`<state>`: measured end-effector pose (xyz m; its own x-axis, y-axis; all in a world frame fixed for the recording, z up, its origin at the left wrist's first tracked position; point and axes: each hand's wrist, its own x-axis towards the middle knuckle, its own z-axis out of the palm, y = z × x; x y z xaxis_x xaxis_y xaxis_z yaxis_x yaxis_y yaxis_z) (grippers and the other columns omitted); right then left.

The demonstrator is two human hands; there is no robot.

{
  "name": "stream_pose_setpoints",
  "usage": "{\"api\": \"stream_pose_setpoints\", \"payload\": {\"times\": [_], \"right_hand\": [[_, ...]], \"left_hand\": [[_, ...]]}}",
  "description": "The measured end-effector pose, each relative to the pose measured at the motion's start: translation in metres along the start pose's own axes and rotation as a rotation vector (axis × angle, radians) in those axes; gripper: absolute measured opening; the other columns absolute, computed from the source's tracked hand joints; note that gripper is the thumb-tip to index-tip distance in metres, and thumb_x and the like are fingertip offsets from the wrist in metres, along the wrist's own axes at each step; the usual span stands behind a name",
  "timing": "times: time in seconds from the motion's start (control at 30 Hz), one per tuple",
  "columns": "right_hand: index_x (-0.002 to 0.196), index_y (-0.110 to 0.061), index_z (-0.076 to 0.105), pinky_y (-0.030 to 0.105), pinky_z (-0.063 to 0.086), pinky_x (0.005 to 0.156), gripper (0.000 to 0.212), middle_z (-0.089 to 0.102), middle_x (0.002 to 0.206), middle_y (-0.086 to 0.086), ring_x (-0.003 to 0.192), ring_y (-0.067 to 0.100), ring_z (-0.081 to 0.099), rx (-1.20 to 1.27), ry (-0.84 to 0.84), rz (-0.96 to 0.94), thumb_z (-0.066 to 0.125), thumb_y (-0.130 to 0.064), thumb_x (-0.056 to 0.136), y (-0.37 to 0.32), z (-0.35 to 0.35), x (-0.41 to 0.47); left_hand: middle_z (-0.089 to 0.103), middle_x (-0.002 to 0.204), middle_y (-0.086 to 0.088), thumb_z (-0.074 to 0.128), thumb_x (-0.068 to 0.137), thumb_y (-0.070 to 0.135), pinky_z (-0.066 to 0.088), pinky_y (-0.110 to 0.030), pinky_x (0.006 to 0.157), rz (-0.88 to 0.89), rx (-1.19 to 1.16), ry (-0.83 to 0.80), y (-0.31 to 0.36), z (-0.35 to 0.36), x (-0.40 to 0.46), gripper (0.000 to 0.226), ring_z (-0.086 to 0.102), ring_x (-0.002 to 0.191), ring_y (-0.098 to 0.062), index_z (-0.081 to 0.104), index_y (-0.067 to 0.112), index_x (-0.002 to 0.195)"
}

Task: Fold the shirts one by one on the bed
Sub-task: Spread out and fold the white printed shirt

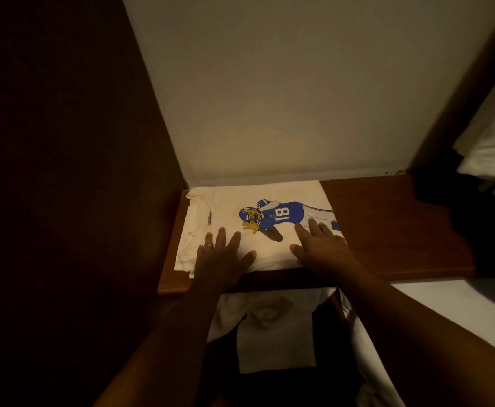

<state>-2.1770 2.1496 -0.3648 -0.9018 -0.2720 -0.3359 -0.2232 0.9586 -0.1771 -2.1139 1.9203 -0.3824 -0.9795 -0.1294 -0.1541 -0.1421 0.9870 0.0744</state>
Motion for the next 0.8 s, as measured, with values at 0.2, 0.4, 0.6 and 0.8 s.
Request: {"api": "stream_pose_setpoints", "payload": {"times": [0.2, 0.4, 0.6, 0.8], "right_hand": [[0.150, -0.024, 0.029, 0.054, 0.037, 0.110, 0.060, 0.033, 0.157, 0.012, 0.143, 0.032, 0.033, 0.019, 0.047, 0.003, 0.040, -0.055, 0.101, 0.002, -0.008, -0.017], [0.147, -0.020, 0.039, 0.046, 0.044, 0.105, 0.055, 0.049, 0.143, 0.011, 0.129, 0.030, 0.047, -0.014, 0.115, -0.018, 0.041, -0.051, 0.102, 0.001, -0.037, -0.064], [0.142, -0.019, 0.048, 0.040, 0.048, 0.097, 0.051, 0.055, 0.138, 0.011, 0.121, 0.030, 0.052, -0.052, 0.218, -0.045, 0.046, -0.049, 0.100, 0.005, -0.053, -0.126], [0.140, -0.020, 0.052, 0.039, 0.051, 0.095, 0.049, 0.059, 0.135, 0.009, 0.117, 0.029, 0.057, -0.085, 0.284, -0.079, 0.052, -0.046, 0.098, 0.011, -0.086, -0.164]], "left_hand": [[0.040, 0.154, -0.014, 0.042, 0.098, 0.064, 0.038, -0.055, 0.113, 0.009, -0.005, -0.022, 0.002, -0.011, -0.009, 0.066, 0.037, 0.142, -0.038, 0.038, 0.020, 0.148], [0.056, 0.129, -0.010, 0.050, 0.095, 0.057, 0.046, -0.044, 0.095, 0.027, -0.062, -0.055, 0.022, -0.042, -0.041, 0.050, 0.053, 0.119, -0.030, 0.052, 0.019, 0.128], [0.052, 0.145, -0.010, 0.053, 0.100, 0.044, 0.046, -0.040, 0.102, 0.089, -0.163, -0.053, 0.047, -0.083, -0.092, 0.051, 0.051, 0.129, -0.029, 0.048, 0.017, 0.144], [0.061, 0.135, -0.007, 0.059, 0.099, 0.042, 0.047, -0.034, 0.095, 0.148, -0.238, 0.007, 0.074, -0.126, -0.121, 0.042, 0.058, 0.119, -0.027, 0.058, 0.023, 0.136]]}}
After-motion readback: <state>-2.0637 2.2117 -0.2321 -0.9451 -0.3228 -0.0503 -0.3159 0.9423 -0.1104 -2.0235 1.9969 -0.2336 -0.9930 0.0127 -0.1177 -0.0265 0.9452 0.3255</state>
